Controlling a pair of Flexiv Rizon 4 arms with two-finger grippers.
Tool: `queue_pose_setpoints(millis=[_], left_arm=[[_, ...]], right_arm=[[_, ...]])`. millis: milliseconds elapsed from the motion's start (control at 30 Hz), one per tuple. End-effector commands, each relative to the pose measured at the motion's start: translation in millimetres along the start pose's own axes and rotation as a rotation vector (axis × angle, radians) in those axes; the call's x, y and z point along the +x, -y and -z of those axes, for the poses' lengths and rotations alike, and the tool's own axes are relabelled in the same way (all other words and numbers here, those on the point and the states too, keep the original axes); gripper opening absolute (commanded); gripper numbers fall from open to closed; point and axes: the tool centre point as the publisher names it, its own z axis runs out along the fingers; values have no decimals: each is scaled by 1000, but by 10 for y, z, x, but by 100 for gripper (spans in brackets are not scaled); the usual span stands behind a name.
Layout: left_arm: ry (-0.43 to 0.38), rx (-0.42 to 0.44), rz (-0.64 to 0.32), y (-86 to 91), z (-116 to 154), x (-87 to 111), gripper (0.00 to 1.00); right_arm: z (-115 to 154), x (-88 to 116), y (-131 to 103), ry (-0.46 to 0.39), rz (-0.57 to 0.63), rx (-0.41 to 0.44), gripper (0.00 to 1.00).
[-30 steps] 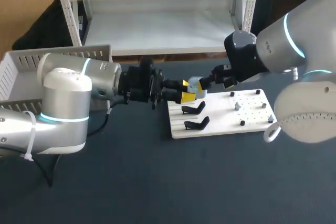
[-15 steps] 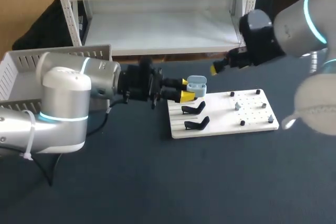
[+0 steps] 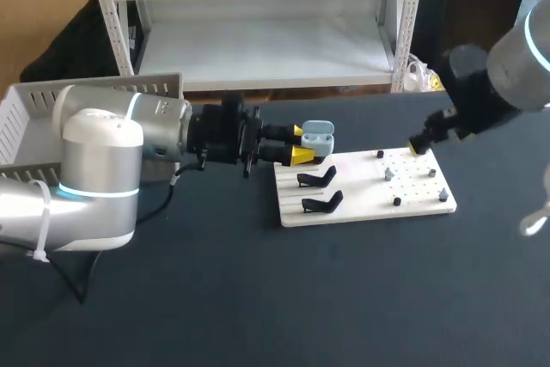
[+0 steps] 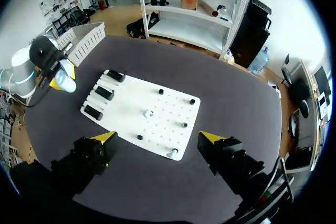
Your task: Pick up each earbud case from the left stands, insert the matching earbuds, close the lid, and place the case in the box.
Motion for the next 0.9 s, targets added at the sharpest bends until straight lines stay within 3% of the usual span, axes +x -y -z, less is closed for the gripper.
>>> queue_pose_setpoints(millis=[33, 200, 433, 467, 500, 567, 633, 900], left_arm=[[1, -6, -2, 19, 2, 2, 0], [1, -6, -2, 19, 2, 2, 0], [1, -6, -2, 19, 2, 2, 0], [1, -6, -2, 19, 2, 2, 0], [1, -6, -2, 19, 2, 2, 0], [1, -6, -2, 19, 2, 2, 0], [1, -6, -2, 19, 2, 2, 0], [1, -6, -2, 19, 2, 2, 0]], right_arm=[[-79, 164, 116, -43, -7, 283, 100], [-247, 420, 273, -119, -12, 327, 100], [-340, 595, 207, -163, 20, 329, 100], [-350, 608, 180, -165, 30, 330, 96], [-362, 618, 155, -168, 40, 331, 83], [-384, 626, 128, -173, 47, 332, 78], [-425, 633, 122, -182, 58, 340, 65], [-531, 598, 118, -218, 53, 399, 49]])
